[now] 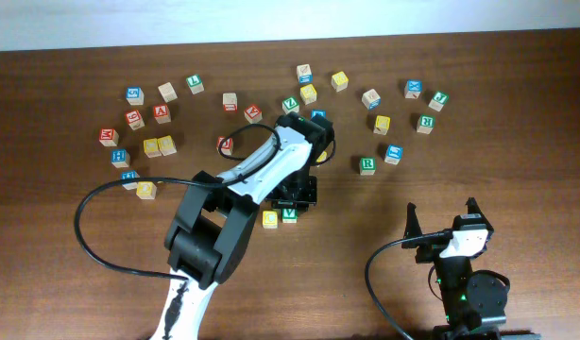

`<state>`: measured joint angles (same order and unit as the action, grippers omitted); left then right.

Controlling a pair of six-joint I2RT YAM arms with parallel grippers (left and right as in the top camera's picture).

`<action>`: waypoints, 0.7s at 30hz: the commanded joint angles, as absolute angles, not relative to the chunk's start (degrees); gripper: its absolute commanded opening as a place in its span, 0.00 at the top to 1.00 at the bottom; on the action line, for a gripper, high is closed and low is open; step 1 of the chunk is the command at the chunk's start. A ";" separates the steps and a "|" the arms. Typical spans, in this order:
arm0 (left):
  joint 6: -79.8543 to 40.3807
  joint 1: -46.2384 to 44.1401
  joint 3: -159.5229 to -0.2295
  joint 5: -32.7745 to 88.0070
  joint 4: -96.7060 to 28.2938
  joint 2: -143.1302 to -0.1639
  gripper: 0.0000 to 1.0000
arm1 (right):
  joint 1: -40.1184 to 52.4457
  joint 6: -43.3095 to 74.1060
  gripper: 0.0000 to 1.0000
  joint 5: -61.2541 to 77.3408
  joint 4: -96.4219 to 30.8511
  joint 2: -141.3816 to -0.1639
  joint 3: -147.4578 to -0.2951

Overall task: Spell out CVPR
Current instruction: 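Carry the V block and place it right of the C block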

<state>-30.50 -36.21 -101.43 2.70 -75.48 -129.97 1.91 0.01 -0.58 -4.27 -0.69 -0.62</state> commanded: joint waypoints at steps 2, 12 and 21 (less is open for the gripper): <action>-30.79 -36.10 -103.92 2.15 -76.66 -130.19 0.73 | 2.17 0.23 0.02 -0.69 -4.69 -0.32 -0.32; -30.85 -36.12 -104.73 5.39 -79.96 -130.19 0.74 | 2.17 0.23 0.02 -0.69 -4.69 -0.32 -0.32; -33.01 -37.30 -104.73 5.30 -78.63 -130.41 0.73 | 2.17 0.23 0.02 -0.69 -4.69 -0.32 -0.32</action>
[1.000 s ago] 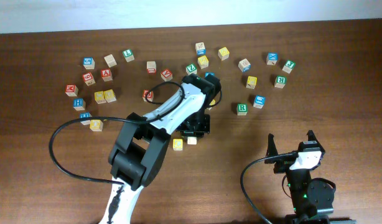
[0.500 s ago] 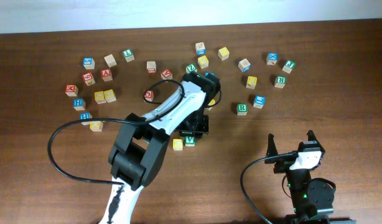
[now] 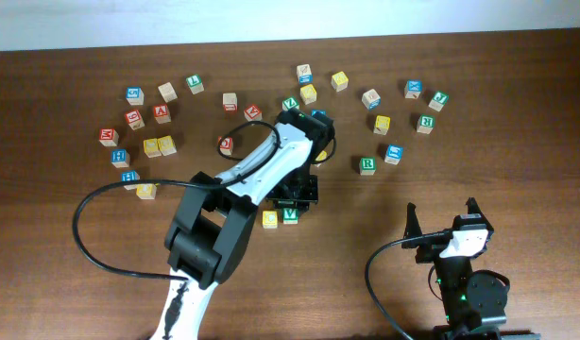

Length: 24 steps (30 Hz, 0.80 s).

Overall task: Spell out CVPR
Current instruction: 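Carry the V block and place it right of the C block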

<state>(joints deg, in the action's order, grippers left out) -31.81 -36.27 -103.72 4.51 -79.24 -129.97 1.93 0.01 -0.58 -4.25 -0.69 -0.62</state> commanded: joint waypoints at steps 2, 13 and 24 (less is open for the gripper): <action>-33.23 -37.60 -104.73 3.53 -78.52 -130.41 0.73 | 2.17 0.23 0.02 -0.69 -4.69 -0.32 -0.32; -33.45 -37.65 -102.35 1.23 -76.53 -130.41 0.71 | 2.17 0.23 0.02 -0.69 -4.69 -0.32 -0.32; -31.42 -34.33 -107.44 3.84 -80.23 -130.39 0.62 | 2.17 0.23 0.02 -0.69 -4.69 -0.32 -0.32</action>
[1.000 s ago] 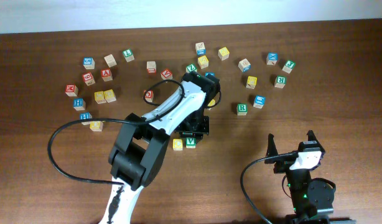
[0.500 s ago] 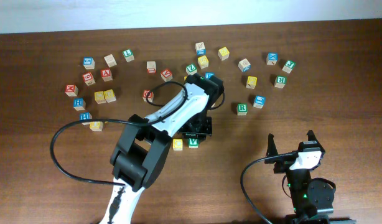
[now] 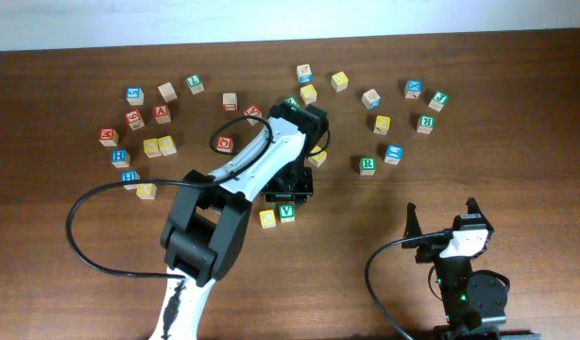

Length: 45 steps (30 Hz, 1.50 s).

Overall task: Spell out CVPR
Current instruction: 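Carry the V block and place it right of the C block, then reach the left gripper to the blue P block and grasp it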

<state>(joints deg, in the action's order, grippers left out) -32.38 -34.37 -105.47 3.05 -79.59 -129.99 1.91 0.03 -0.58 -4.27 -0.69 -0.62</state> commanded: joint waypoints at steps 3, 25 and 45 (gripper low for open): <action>-31.38 -34.09 -112.01 3.81 -82.26 -130.39 0.64 | 2.17 0.23 0.02 -0.69 -4.69 -0.32 -0.32; -19.55 -31.51 -139.46 -5.43 -51.68 -144.31 0.09 | 2.17 0.23 0.02 -0.69 -4.69 -0.32 -0.32; -10.59 -31.62 -139.44 -3.70 -55.81 -149.62 0.11 | 2.17 0.23 0.02 -0.69 -4.69 -0.32 -0.32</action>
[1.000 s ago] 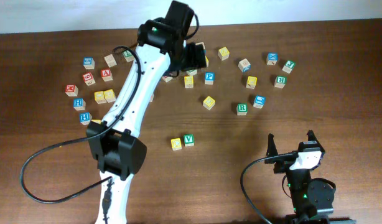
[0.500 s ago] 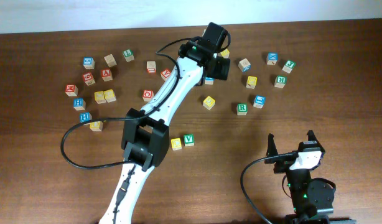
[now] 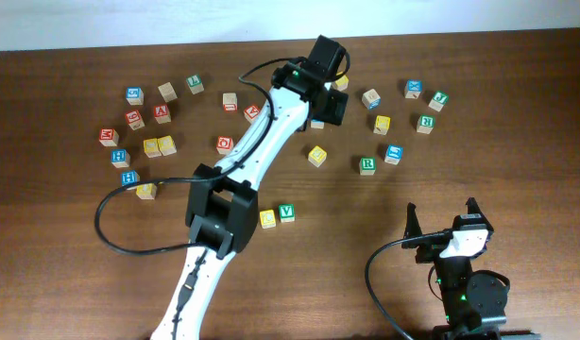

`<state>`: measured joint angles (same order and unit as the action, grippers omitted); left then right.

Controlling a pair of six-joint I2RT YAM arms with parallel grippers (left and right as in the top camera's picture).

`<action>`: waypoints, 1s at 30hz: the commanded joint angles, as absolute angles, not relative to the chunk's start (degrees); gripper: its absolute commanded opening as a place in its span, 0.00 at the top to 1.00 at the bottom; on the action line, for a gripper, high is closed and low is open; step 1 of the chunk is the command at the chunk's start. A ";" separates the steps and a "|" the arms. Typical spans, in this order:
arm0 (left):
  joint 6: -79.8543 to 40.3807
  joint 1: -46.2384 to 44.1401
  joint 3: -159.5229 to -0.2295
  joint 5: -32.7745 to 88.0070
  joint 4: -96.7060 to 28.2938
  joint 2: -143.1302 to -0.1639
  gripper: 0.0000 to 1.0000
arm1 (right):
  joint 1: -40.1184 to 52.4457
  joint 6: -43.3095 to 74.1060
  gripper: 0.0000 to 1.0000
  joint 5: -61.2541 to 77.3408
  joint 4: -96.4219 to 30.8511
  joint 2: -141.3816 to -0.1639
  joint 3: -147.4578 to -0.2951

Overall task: Spell out CVPR
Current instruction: 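Reach the left gripper to the blue P block and grasp it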

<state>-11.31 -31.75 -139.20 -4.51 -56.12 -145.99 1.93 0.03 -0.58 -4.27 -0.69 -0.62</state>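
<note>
A yellow block (image 3: 268, 219) and a green V block (image 3: 287, 212) lie side by side at the table's front middle, touching. A green R block (image 3: 366, 165) lies to the right of centre. My left arm reaches far across the table; its gripper (image 3: 331, 106) hangs over the back cluster of blocks beside a yellow block (image 3: 340, 82). The fingers are hidden from above, so I cannot tell whether they hold anything. My right gripper (image 3: 442, 217) rests near the front right, open and empty.
Several loose letter blocks are scattered along the back and left, among them a yellow block (image 3: 316, 155) mid-table and a blue block (image 3: 392, 153) next to the R. The left arm's cable (image 3: 115, 203) loops over the front left.
My left gripper has moved from just above the V block to the back cluster of blocks near the far edge. The yellow and V blocks stay put. The right arm is unchanged.
My left gripper sat low over the V block beside the yellow block at the front middle, and stayed there. Then it stood a little farther back with the V block fully showing. Now it is over the back cluster, the pair left behind.
</note>
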 commanded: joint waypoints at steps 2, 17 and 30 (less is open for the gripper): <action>-10.61 -31.68 -139.44 -3.70 -54.85 -149.80 0.16 | 2.17 0.23 0.02 -0.69 -4.69 -0.32 -0.32; -19.92 -32.64 -139.44 -3.97 -51.92 -152.27 0.46 | 2.17 0.23 0.02 -0.69 -4.67 -0.32 -0.32; -19.88 -32.58 -139.44 -5.89 -51.05 -153.53 0.62 | 2.17 0.23 0.02 -0.69 -4.67 -0.32 -0.32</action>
